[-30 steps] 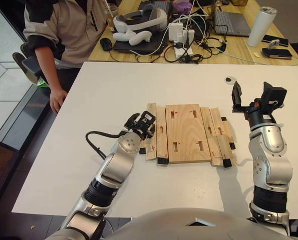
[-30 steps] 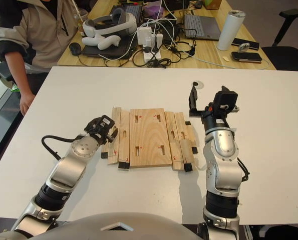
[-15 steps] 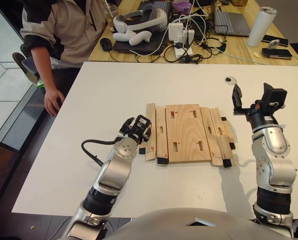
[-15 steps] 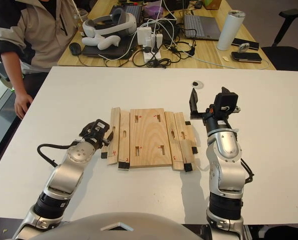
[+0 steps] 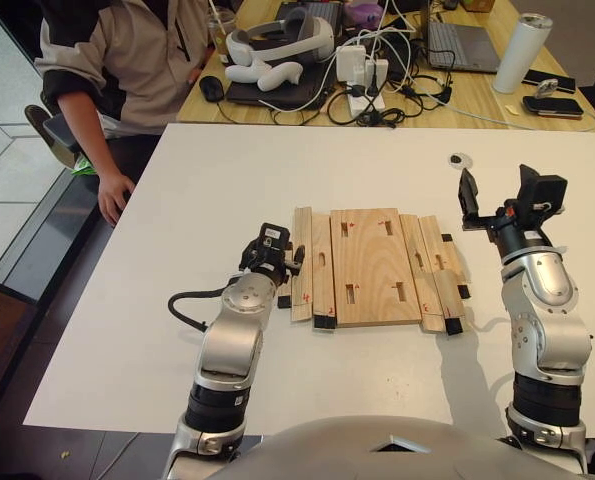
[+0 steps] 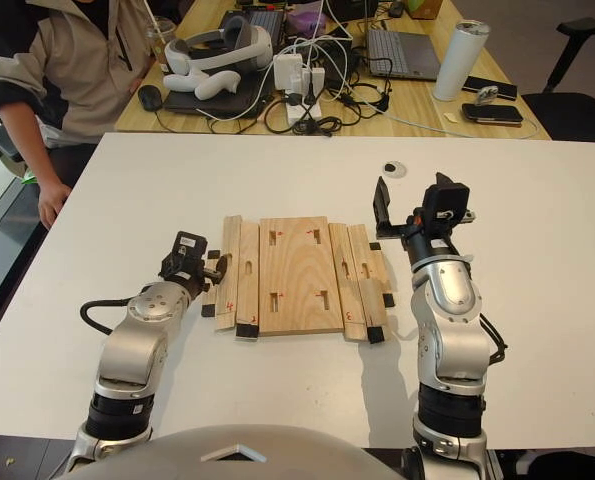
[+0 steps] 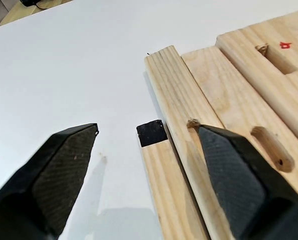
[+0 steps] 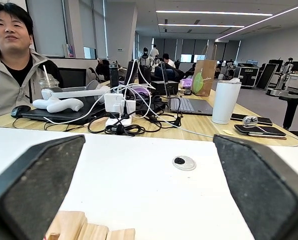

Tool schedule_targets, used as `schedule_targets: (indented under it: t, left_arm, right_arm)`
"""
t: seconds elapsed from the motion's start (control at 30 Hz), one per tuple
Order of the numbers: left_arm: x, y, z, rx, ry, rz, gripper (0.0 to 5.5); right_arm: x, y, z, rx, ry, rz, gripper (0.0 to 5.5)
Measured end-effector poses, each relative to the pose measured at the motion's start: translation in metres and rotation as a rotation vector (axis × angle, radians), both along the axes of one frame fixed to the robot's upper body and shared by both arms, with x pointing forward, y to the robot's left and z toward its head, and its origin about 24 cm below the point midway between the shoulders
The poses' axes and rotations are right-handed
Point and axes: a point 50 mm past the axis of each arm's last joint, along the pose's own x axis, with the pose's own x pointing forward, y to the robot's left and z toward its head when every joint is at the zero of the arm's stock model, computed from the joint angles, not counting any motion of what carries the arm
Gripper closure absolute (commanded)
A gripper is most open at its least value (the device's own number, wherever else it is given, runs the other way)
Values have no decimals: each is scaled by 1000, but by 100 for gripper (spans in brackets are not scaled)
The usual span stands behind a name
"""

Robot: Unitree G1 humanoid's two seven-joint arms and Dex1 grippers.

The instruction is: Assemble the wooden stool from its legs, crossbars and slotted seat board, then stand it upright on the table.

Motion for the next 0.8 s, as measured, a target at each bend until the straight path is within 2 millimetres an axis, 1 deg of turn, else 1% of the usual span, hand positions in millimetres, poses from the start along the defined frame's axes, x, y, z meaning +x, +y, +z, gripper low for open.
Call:
schedule_targets:
  t: [0.13, 0.3, 0.43, 0.67, 0.8]
  left_arm:
    - [-2, 0, -6, 95, -3, -51, 179]
    - [-3, 2, -10, 159, -2, -60, 179]
    - [-1, 4, -12, 167, -7, -41, 179]
    - [-1, 9, -12, 196, -18, -28, 179]
    - [-2, 9, -15, 200, -6, -32, 179]
  right_arm:
    - [2, 2, 1, 2, -6, 8, 73]
    - [4, 2, 0, 4, 2, 12, 73]
    - [7, 3, 3, 4, -11, 16, 73]
    - [7, 3, 2, 3, -4, 27, 73]
    - [7, 3, 0, 6, 13, 25, 73]
